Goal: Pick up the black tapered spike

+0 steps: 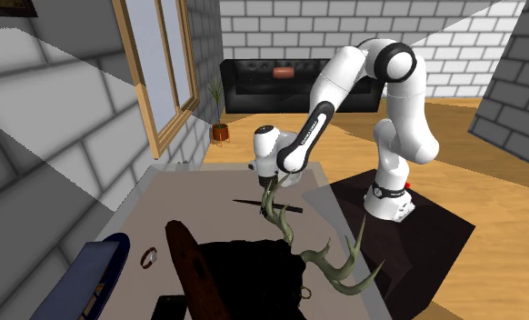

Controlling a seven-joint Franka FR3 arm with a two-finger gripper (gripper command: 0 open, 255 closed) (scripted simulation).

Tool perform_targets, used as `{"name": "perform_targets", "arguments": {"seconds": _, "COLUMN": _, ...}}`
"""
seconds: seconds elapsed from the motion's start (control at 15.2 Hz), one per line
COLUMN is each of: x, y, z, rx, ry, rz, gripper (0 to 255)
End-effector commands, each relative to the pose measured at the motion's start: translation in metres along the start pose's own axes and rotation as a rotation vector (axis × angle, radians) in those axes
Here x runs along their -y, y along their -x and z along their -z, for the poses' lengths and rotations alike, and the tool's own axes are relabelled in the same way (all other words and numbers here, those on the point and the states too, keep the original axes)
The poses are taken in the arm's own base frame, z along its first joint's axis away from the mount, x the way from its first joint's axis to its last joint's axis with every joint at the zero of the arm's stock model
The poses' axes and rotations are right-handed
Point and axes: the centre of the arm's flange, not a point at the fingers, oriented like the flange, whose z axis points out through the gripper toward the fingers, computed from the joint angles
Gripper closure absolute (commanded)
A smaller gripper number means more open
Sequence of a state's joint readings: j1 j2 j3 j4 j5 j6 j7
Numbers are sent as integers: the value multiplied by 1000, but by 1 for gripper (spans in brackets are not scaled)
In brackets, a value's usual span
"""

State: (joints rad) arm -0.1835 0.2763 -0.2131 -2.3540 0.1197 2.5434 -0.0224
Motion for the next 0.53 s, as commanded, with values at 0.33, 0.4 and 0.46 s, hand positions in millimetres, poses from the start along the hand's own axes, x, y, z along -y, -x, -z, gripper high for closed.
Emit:
{"name": "perform_targets", "arguments": {"seconds": 0.33, "x": 1, "y": 3, "z": 37, "rx": 0, "ry": 0, "rz": 0, "gripper": 255}}
{"name": "perform_targets", "arguments": {"seconds": 0.4, "x": 1, "y": 4, "z": 38, "rx": 0, "ry": 0, "rz": 0, "gripper": 255}}
{"name": "perform_targets", "arguments": {"seconds": 0.46, "x": 1, "y": 3, "z": 38, "rx": 0, "ry": 0, "rz": 0, "gripper": 255}}
